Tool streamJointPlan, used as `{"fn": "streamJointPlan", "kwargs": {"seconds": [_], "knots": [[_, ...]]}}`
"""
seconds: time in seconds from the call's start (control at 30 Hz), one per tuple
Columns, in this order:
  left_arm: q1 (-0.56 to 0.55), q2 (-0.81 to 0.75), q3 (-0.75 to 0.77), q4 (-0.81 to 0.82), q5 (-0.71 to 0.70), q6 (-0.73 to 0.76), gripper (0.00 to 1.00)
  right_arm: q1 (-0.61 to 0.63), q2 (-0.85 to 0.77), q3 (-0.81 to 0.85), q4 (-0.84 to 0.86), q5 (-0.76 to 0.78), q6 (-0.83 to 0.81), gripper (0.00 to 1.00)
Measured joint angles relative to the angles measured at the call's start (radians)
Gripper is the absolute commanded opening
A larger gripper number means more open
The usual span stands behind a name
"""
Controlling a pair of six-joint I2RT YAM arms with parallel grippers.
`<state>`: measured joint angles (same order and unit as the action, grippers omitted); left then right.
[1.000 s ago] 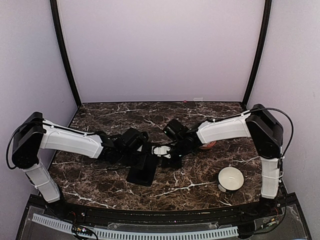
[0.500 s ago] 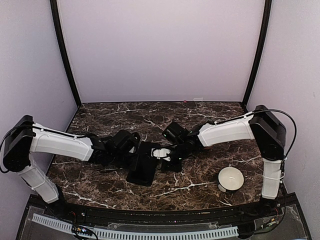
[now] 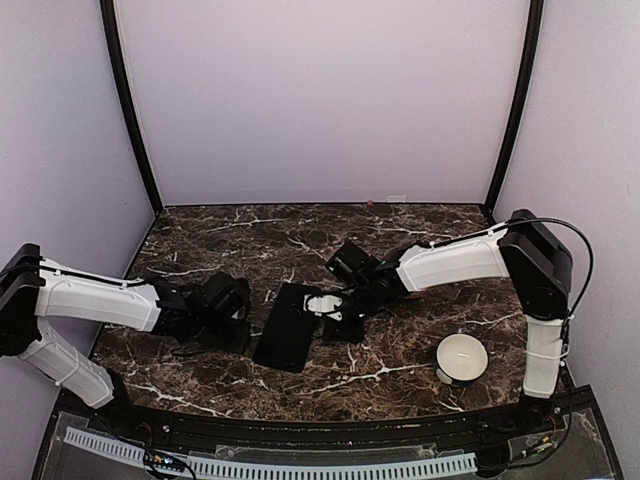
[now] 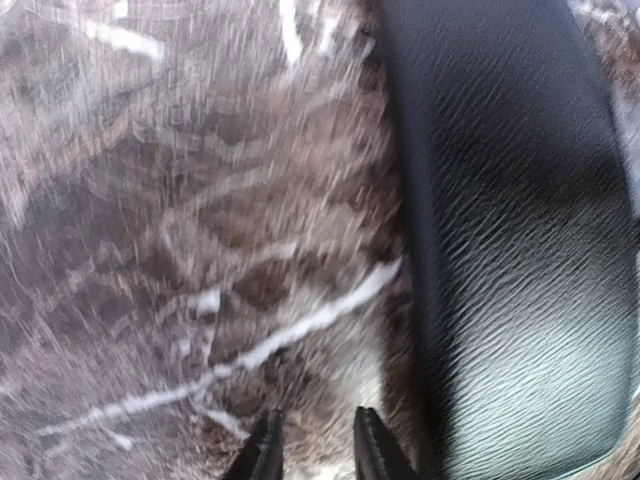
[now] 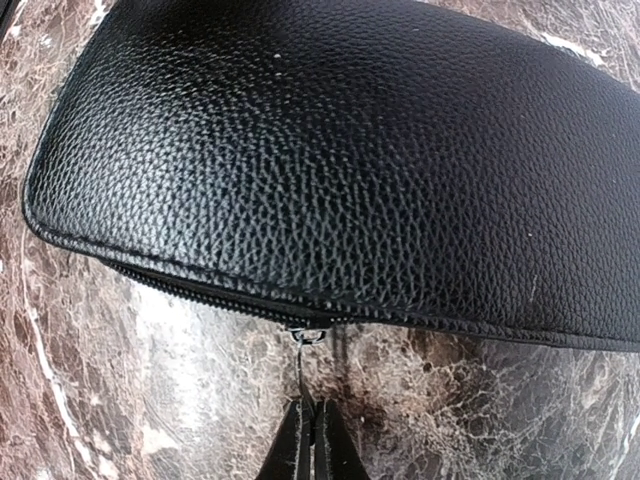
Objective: Sort the hair-cutting tools
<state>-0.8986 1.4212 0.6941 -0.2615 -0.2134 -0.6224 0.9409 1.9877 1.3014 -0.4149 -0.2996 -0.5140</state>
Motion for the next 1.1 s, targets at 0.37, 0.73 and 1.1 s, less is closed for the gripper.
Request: {"fn": "streamJointPlan", "kwargs": {"seconds": [0.37, 0.73, 1.1], "knots": [[-0.043, 0.014, -0.104, 0.153, 0.150, -0.016, 0.15, -0.063, 0.000, 0.005, -0.025, -0.011, 0.005, 0.00], [-0.180, 0.221, 0.085, 0.203, 0.180, 0.069, 0.15, -0.086, 0.000, 0.005, -0.027, 0.038, 0.003, 0.00], [-0.179, 0.090, 0.101, 0.084, 0.091, 0.180, 0.39, -0.107, 0.000, 0.005, -0.026, 0.042, -0.002, 0.00]]}}
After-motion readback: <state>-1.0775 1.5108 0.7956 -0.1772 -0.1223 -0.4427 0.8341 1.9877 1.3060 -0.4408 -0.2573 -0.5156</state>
